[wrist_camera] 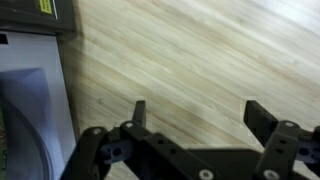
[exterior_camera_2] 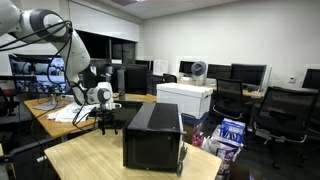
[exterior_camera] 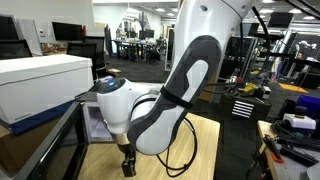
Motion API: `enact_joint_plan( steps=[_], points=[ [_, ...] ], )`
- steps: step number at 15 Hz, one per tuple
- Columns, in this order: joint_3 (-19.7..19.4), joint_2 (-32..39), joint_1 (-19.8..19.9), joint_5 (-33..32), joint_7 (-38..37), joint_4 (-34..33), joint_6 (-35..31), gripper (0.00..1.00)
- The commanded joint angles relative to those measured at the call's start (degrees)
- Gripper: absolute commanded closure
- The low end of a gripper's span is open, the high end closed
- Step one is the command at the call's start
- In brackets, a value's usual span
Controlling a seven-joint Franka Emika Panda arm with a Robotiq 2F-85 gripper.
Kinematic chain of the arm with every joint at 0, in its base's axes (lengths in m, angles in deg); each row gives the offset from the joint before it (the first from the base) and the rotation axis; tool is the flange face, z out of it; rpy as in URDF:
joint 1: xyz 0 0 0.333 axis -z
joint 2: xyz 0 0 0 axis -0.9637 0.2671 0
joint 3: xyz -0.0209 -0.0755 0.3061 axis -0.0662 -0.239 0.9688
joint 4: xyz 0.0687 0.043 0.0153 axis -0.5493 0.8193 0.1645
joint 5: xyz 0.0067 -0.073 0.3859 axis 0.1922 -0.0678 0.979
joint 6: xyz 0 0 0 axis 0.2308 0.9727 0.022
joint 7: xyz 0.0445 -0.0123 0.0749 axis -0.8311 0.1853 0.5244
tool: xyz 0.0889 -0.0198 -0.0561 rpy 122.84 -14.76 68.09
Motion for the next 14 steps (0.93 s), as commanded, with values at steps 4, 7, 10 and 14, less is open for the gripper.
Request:
enact_joint_plan(
  steps=[4,7,10,14],
  points=[
    [-1.6,0.5,-3.8,-5.4,-0.2,1.4,-3.3,0.0],
    [-2.0,1.2,-4.7,-6.1,-0.1,1.1,-4.1,0.0],
    [-3.5,1.4,-6.2,-7.4,-1.6,1.1,-5.1,0.0],
    [-6.0,1.7,-8.5,-9.5,-2.4,1.2,-8.0,0.0]
  ],
)
